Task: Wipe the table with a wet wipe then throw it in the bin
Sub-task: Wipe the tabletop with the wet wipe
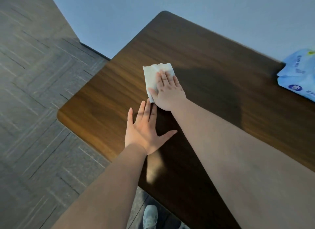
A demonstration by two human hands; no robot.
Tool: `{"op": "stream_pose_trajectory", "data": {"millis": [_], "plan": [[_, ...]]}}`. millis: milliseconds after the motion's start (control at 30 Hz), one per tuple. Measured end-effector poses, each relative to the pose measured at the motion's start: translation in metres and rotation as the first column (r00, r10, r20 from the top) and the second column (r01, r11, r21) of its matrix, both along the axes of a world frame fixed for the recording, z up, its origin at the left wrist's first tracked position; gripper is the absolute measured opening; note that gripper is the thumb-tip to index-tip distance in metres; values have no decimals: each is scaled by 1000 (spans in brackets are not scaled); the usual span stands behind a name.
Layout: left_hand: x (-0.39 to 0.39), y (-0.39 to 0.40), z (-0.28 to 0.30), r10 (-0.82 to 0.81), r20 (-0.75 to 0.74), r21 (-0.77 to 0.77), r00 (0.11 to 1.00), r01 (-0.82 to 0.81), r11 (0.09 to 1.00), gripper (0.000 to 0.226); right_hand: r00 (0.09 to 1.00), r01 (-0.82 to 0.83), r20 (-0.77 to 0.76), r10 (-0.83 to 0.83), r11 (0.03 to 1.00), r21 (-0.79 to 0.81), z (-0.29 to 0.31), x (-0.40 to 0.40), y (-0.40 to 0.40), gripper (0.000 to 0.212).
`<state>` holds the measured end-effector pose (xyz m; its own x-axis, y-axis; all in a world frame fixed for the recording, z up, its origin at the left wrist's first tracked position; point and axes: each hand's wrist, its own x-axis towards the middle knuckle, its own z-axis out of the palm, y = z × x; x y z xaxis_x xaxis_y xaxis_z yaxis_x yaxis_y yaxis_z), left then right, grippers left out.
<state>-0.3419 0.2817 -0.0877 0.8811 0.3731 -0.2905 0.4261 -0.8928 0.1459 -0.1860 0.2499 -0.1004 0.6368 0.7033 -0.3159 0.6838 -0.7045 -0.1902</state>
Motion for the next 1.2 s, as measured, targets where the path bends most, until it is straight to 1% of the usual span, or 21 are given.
{"op": "stream_pose_trajectory", "data": {"millis": [100,233,333,433,533,667,767,833,933,1000,1100,1200], "plan": [[-1,-2,1,2,17,4,1000,-2,1000,118,999,-46,16,46,999,28,-1,0,19,67],[0,-3,1,-4,32,12,999,3,1000,115,995,-82,61,81,996,23,-1,4,27,68],[1,-4,0,-8,32,22,999,8,1000,112,994,-86,66,85,996,20,-2,5,25,69],[1,-5,0,-20,15,23,1000,20,1000,110,997,-66,49,65,998,24,0,3,15,69],[1,-5,-3,-32,30,31,999,31,999,109,1000,-12,21,12,1000,17,1,-2,-12,69],[2,-6,-1,-64,-41,48,997,66,997,108,996,89,-8,-89,996,-32,4,-4,-82,69],[4,-9,5,-82,-121,101,989,95,990,105,978,204,-21,-206,977,-57,3,-6,-145,70],[3,-16,10,-92,-154,148,984,115,982,99,960,277,-8,-278,959,-61,0,-8,-188,71],[3,-34,13,-148,-145,220,978,177,959,83,923,383,8,-384,920,-77,-1,-10,-256,72],[7,-58,14,-178,-133,218,975,204,954,74,893,449,13,-450,889,-95,2,-16,-302,72],[22,-112,16,-243,-83,176,966,254,951,71,831,553,13,-557,822,-133,6,-25,-370,72],[43,-174,17,-364,-56,131,930,368,920,71,753,654,29,-657,743,-147,7,-39,-439,72]]}}
